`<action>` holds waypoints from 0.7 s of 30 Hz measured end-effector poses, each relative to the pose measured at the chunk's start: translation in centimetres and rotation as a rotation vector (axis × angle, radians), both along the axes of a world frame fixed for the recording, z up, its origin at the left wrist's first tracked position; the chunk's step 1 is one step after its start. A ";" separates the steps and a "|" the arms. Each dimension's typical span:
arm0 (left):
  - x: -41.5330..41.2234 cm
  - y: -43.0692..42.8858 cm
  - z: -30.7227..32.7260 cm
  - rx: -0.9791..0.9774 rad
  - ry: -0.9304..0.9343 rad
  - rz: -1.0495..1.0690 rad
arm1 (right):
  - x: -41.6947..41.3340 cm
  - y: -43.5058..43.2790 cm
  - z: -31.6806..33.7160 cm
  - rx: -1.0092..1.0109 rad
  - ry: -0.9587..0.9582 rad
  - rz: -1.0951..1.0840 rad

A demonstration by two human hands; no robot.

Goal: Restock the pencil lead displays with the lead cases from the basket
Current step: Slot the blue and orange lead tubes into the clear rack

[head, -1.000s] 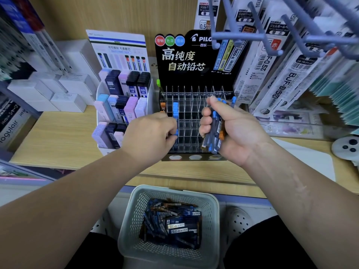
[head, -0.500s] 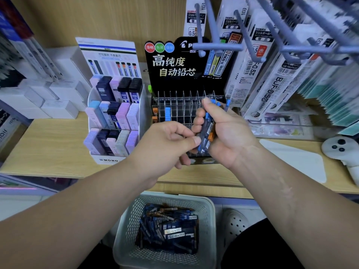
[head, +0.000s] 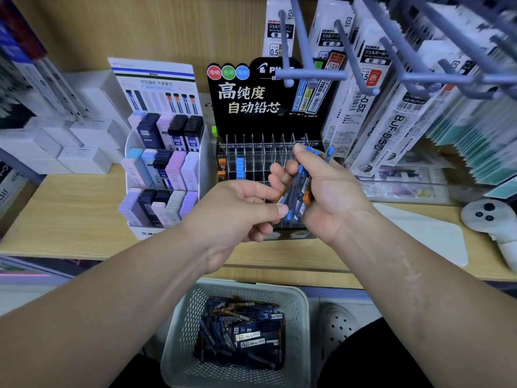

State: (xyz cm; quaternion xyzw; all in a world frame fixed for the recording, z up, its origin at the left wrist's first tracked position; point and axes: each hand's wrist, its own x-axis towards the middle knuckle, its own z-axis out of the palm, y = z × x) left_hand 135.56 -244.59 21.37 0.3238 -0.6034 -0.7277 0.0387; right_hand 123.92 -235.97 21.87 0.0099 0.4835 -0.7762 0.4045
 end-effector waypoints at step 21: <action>-0.2 3.3 0.2 0.085 0.148 0.338 | 0.1 -0.2 0.0 0.028 -0.004 -0.171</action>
